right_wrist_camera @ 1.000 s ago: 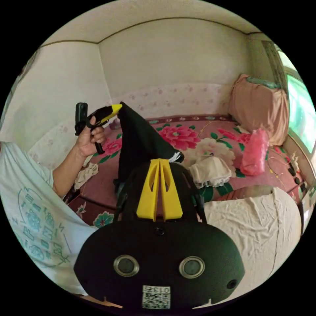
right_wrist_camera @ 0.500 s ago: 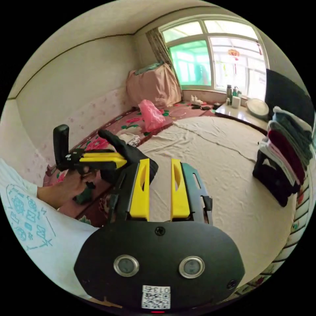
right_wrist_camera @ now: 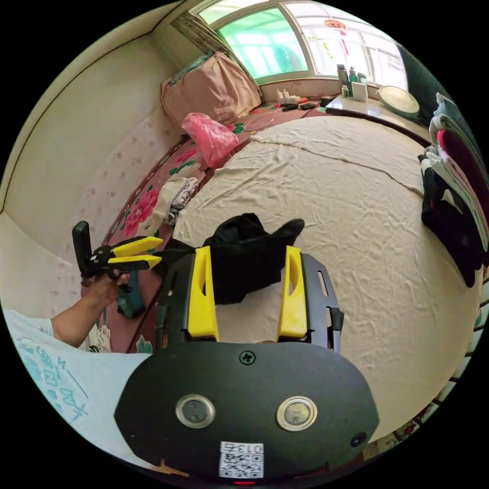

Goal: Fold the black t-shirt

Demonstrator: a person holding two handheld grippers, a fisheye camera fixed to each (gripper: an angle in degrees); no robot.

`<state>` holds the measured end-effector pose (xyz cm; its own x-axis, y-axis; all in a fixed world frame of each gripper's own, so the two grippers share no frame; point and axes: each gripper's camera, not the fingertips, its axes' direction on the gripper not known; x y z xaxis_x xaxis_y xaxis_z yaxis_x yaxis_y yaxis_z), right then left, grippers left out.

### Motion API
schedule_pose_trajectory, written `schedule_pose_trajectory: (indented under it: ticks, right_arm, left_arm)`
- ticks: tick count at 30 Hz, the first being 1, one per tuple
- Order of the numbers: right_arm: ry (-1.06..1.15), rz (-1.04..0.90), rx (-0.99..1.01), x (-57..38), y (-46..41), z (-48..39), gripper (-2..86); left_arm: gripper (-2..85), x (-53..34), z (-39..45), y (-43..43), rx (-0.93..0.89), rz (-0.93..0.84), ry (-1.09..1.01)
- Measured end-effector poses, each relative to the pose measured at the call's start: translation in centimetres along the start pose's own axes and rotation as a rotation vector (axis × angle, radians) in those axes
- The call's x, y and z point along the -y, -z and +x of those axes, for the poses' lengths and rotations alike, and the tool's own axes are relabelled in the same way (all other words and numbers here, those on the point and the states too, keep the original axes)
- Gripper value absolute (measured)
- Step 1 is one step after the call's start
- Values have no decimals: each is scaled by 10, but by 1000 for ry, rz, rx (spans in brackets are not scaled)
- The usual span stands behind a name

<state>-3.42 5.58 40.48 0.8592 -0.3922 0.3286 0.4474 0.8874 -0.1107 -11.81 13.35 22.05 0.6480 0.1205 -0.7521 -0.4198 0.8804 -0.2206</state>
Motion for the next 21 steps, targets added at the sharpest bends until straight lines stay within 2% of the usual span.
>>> schedule_pose_trajectory:
  ticks: [3, 4, 6, 8, 10, 12, 14, 15, 17, 18, 20, 21]
  right_arm:
    - [-62, -71, -13, 18, -13, 17, 174]
    - [-77, -104, -10, 21, -19, 22, 169]
    - [-108, -271, 41, 22, -44, 35, 73]
    - [-83, -405, 131, 16, -55, 35, 38]
    - [39, -326, 93, 8, -35, 20, 28]
    - [229, -90, 106, -12, 22, -4, 22]
    - [332, 76, 162, -40, 64, -15, 21]
    - [346, 77, 210, -59, 77, -15, 21]
    - [299, -43, 189, -87, 78, -9, 21]
    - [235, -144, 98, -109, 70, -1, 20]
    - [70, -289, -4, -140, 57, 16, 22]
    - [-18, -271, -18, -157, 63, 24, 28]
  left_arm:
    - [124, 25, -6, -45, -4, -185, -54]
    - [57, 32, -3, -61, -67, -250, -70]
    - [15, 42, 6, -67, -56, -255, -68]
    - [6, 53, 22, -48, 1, -190, -89]
    - [3, 58, 35, -27, -5, -154, -106]
    - [2, 57, 58, -9, -23, -136, -187]
    - [5, 48, 92, -7, -58, -197, -325]
    - [5, 45, 99, -10, -72, -224, -342]
    - [11, 34, 114, -18, -141, -270, -372]
    - [16, 34, 114, -18, -157, -270, -359]
    - [48, 44, 103, -5, -215, -185, -266]
    - [60, 49, 98, 0, -219, -159, -246]
